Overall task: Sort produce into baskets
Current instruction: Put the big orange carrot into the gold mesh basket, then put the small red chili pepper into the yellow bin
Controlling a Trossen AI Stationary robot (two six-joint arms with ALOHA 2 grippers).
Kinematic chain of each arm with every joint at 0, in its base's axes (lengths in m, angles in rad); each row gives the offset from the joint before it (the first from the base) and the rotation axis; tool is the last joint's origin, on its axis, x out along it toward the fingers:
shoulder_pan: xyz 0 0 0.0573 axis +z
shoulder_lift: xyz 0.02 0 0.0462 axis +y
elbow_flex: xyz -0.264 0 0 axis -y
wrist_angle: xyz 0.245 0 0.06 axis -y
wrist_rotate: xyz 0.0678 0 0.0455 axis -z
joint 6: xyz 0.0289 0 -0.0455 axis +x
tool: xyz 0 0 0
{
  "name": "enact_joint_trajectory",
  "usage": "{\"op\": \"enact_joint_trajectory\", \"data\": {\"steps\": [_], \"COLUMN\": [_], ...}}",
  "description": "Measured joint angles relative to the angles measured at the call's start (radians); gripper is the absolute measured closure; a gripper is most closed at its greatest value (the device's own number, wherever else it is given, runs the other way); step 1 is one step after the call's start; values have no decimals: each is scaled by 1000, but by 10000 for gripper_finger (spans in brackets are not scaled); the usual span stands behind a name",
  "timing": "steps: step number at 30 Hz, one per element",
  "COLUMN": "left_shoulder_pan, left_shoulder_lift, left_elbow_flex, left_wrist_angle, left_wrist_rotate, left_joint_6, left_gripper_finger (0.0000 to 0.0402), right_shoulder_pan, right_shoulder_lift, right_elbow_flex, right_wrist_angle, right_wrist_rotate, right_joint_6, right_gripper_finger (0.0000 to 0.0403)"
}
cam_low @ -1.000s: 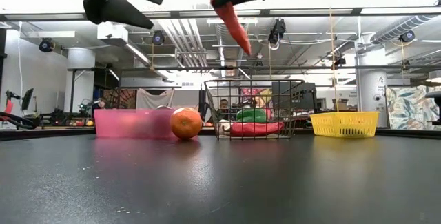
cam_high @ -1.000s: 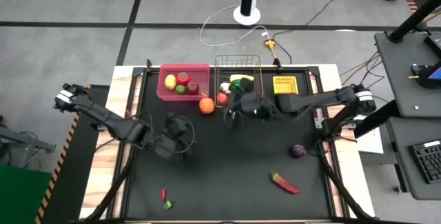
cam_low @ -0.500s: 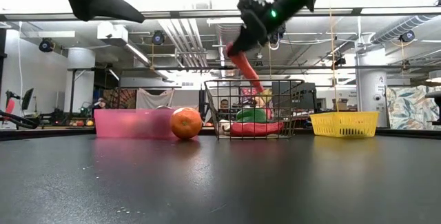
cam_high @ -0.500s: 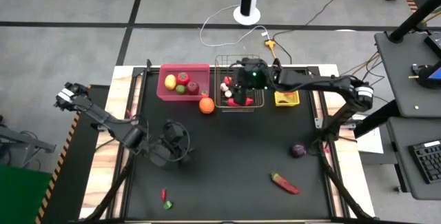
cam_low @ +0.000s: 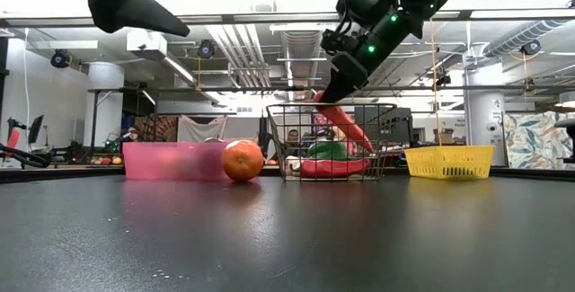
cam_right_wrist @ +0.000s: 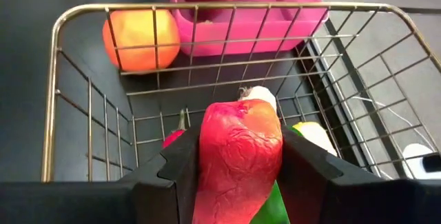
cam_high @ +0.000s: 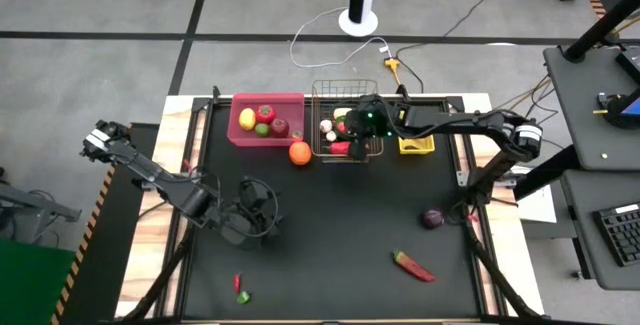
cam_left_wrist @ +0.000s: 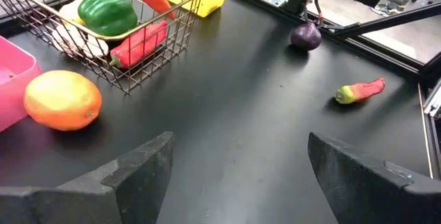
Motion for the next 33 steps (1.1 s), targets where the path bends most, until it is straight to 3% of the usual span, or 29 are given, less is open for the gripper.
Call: {"op": "enact_joint_trajectory", "data": {"steps": [8, 19, 26, 33], "left_shoulder_pan": [0, 0, -1, -30], "left_shoulder_lift": [1, 2, 2, 39], "left_elbow_flex": [0, 0, 0, 0], "left_wrist_angle": [1, -2, -31, -88], "left_wrist_rotate": [49, 105, 252, 461], "left_joint_6": [-28, -99, -267, -571], "left_gripper_finger": [88, 88, 88, 88], "right_shoulder_pan": [0, 0, 0, 3], "right_shoulder_lift": [0, 0, -18, -37], "right_elbow_flex": [4, 4, 4, 5], "right_wrist_angle": [-5, -9, -8, -7], "right_wrist_rotate": [0, 0, 1, 1], "right_joint_6": [19, 34, 37, 53], "right_gripper_finger": [246, 164, 134, 131]}}
